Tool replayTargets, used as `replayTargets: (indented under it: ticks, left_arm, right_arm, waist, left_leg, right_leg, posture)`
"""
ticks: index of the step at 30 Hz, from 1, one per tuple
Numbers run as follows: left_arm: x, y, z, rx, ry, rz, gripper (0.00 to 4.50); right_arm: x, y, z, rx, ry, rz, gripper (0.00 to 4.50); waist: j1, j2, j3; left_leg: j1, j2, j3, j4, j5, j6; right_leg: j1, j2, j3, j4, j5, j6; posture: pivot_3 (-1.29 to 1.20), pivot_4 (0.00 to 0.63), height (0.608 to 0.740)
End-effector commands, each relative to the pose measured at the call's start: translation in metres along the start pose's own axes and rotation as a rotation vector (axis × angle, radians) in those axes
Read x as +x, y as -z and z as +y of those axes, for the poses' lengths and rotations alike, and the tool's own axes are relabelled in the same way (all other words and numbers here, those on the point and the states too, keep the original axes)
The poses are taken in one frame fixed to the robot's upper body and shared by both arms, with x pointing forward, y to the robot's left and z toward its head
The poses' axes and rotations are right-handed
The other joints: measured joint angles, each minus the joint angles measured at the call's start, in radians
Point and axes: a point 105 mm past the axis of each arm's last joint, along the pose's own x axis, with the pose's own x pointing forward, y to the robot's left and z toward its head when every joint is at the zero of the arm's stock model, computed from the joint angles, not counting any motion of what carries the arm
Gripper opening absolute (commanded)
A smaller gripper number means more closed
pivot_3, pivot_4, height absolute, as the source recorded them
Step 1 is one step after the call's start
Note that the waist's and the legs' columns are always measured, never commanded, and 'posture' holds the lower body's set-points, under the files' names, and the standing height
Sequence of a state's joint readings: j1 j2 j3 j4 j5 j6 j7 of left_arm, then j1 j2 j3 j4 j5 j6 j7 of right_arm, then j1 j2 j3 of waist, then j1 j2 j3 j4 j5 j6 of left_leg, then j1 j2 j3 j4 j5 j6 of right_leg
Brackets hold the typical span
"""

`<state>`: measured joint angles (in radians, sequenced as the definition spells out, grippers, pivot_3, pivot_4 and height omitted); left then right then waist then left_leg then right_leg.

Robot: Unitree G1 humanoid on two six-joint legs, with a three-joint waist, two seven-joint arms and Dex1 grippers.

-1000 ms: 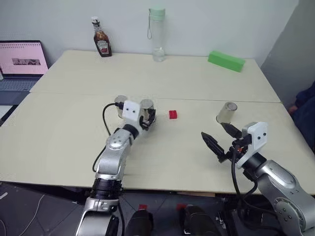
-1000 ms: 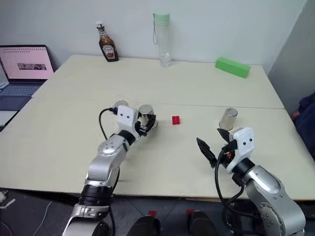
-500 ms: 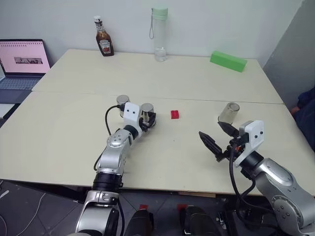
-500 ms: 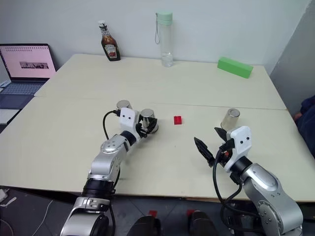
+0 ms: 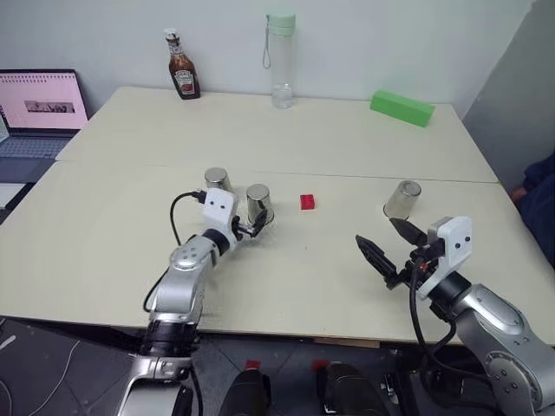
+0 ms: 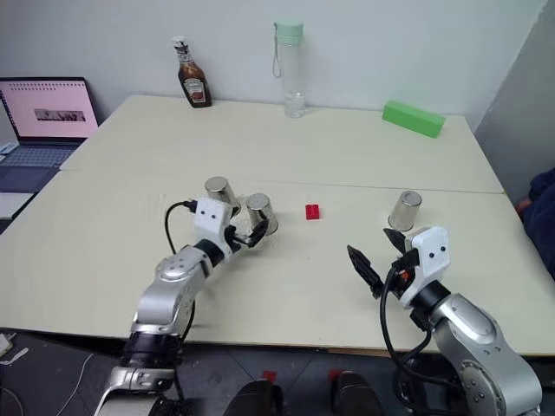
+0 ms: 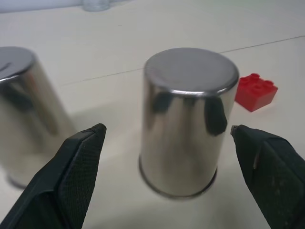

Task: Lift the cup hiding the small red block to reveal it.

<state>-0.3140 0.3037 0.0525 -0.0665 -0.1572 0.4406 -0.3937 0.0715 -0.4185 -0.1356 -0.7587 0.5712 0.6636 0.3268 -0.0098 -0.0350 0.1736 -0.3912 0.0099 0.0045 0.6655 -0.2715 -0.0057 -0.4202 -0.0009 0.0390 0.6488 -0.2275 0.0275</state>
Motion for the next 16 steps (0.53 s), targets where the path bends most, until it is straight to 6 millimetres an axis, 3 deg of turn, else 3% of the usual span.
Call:
replayTargets:
  ticks: [1,5,8,16]
  left_arm:
    - [-0.031,-0.013,-0.015,-0.001,0.084,-0.001,4.48]
    - [-0.048,-0.018,-0.035,-0.012,0.139,-0.020,4.48]
    - [-0.046,-0.024,-0.041,-0.034,0.095,-0.067,4.48]
    - [-0.047,-0.019,-0.058,-0.065,0.082,-0.064,4.48]
  right_arm:
    - [-0.005,-0.004,-0.002,-0.017,-0.011,-0.017,4.50]
    - [-0.005,0.000,-0.002,-0.020,-0.015,-0.007,4.50]
    - [-0.003,0.006,0.003,-0.040,-0.029,0.018,4.50]
    - [-0.002,0.012,0.001,-0.036,0.032,0.011,4.50]
  waist:
    - [-0.002,0.000,0.000]
    - [0.001,0.000,0.000]
    - [0.009,0.000,0.000]
    - [0.006,0.000,0.000]
  left_leg:
    - [0.000,0.000,0.000,0.000,0.000,0.000]
    - [0.000,0.000,0.000,0.000,0.000,0.000]
    - [0.001,0.000,0.000,0.001,0.000,0.000]
    - [0.002,0.000,0.001,0.001,0.000,0.000]
  right_leg:
    - [0.000,0.000,0.000,0.000,0.000,0.000]
    - [0.000,-0.001,0.000,0.000,0.000,0.000]
    - [0.001,-0.001,-0.001,0.000,0.000,-0.001]
    - [0.001,0.000,0.001,0.000,0.000,0.000]
  posture:
    - [0.00,0.150,0.740]
    - [0.00,0.150,0.740]
    - [0.00,0.150,0.740]
    - [0.00,0.150,0.740]
